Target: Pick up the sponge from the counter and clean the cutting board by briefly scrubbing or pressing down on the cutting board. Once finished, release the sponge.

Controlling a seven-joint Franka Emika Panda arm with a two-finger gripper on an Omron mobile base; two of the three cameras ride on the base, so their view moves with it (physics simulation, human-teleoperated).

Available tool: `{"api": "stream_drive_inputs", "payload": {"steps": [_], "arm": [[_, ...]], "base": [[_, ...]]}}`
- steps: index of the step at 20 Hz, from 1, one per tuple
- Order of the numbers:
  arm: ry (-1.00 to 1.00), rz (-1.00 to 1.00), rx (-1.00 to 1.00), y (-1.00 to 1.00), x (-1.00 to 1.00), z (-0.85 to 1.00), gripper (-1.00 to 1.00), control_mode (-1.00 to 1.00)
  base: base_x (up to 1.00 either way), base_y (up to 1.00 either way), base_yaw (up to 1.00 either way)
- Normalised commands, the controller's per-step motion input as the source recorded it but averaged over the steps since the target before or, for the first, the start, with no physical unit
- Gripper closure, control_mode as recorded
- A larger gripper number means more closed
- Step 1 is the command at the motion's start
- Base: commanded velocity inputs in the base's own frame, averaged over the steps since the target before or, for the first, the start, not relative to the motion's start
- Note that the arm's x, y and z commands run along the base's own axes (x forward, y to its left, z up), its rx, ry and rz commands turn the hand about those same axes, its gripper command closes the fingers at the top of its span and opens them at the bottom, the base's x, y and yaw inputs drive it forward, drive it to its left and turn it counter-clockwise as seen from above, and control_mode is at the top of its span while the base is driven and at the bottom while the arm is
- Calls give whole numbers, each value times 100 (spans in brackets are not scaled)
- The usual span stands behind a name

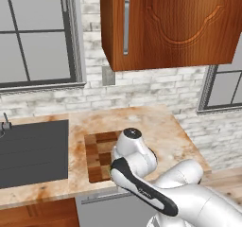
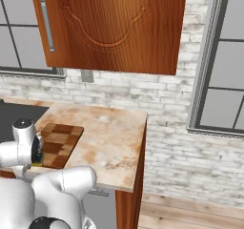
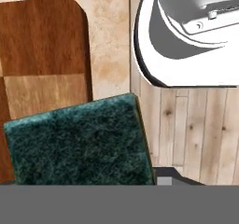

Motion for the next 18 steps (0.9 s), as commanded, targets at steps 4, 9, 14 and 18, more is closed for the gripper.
{"api": "stream_drive_inputs", "payload": {"steps": [4,9,14,18], "arm": [[1,-16,0,-90,60,34,100,-100],[5,-19,0,-87,67,14,100,-100],[14,-19,0,-83,83,0,100,-100],[18,-18,0,-80,85,0,100,-100]], "base": [[0,0,0],[0,0,0],[0,0,0],[0,0,0]]}}
